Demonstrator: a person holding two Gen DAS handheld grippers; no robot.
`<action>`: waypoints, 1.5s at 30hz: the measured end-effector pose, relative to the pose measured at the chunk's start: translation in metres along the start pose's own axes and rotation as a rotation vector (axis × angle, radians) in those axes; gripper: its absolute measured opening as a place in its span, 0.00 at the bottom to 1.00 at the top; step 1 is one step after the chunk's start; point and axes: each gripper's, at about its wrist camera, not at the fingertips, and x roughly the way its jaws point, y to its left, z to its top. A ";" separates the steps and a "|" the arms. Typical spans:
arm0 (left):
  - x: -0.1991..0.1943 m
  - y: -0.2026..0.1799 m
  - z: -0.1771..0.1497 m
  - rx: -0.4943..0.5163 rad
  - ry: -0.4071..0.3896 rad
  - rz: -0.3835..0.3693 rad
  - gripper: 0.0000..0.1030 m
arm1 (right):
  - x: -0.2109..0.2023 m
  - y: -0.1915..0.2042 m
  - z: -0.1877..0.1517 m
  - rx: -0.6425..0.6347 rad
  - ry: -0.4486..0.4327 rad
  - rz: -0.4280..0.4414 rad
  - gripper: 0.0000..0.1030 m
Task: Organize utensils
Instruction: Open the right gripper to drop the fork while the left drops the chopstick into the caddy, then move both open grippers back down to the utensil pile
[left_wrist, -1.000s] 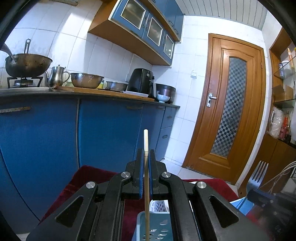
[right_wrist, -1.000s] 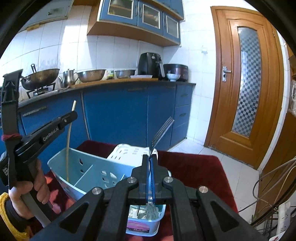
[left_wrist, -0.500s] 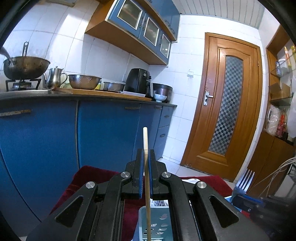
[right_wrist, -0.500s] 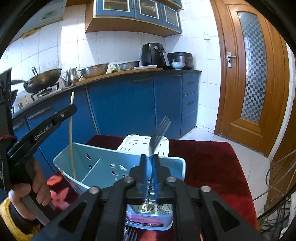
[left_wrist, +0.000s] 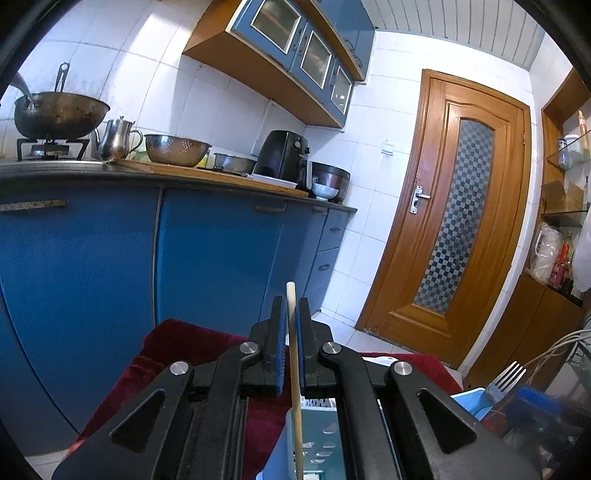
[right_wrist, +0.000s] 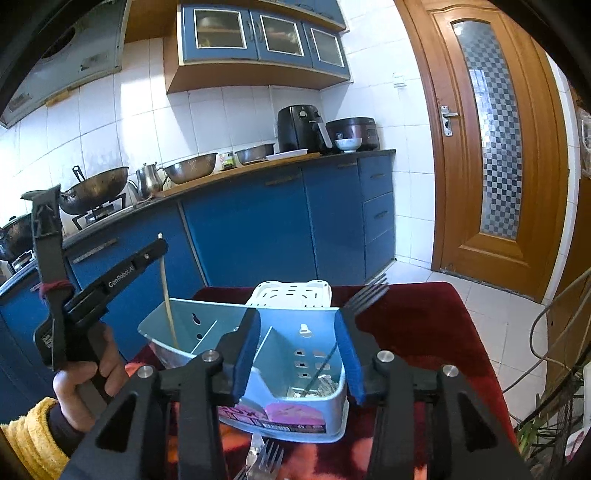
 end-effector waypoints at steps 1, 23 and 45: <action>0.001 0.001 0.000 -0.006 0.015 -0.006 0.17 | -0.003 -0.001 -0.001 0.005 -0.004 -0.001 0.44; -0.084 -0.011 -0.002 0.099 0.162 -0.052 0.36 | -0.065 -0.011 -0.030 0.151 0.037 -0.002 0.44; -0.141 -0.028 -0.076 0.187 0.448 -0.073 0.36 | -0.086 0.007 -0.093 0.173 0.211 -0.007 0.44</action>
